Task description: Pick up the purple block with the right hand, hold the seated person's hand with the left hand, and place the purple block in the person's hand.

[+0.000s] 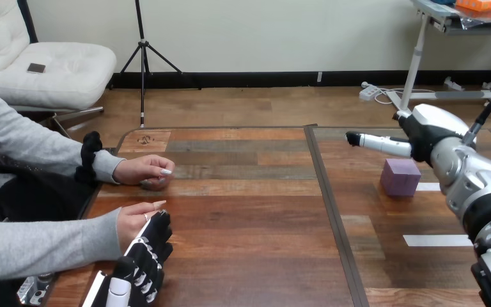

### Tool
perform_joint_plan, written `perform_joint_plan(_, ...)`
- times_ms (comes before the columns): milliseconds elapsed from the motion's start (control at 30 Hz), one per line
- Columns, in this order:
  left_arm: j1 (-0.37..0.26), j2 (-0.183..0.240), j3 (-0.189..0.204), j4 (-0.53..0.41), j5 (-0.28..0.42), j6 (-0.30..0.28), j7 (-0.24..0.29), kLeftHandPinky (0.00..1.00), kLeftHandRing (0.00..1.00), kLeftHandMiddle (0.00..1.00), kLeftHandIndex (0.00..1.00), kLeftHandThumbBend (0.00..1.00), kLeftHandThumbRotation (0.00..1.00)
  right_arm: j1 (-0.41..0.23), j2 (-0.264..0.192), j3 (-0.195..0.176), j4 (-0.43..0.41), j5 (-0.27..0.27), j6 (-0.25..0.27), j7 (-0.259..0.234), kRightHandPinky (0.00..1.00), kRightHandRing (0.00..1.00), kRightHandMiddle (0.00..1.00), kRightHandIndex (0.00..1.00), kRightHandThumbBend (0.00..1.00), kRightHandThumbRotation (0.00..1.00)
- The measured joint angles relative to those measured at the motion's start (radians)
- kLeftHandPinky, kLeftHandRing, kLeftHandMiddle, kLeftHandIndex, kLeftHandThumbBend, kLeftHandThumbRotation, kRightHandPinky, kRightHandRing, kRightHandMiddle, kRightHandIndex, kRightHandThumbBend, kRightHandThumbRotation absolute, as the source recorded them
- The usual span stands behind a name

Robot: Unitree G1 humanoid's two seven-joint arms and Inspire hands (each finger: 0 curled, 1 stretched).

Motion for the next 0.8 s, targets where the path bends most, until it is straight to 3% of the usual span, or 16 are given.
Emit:
perform_joint_plan(533,0.004,0.0,0.01,-0.001,0.0,0.003,0.0,1.0,1.0,0.99,0.91,0.73,1.0,0.069,0.052,-0.012,0.002,0.051,0.0,0.001,0.89,0.98,1.0,0.98,0.92,0.99)
perform_joint_plan(800,0.006,0.0,0.011,-0.004,0.003,0.004,0.004,1.0,1.0,0.99,0.89,0.72,1.0,0.076,0.063,-0.011,0.002,0.05,-0.005,-0.026,0.9,0.99,1.0,0.97,0.93,1.0)
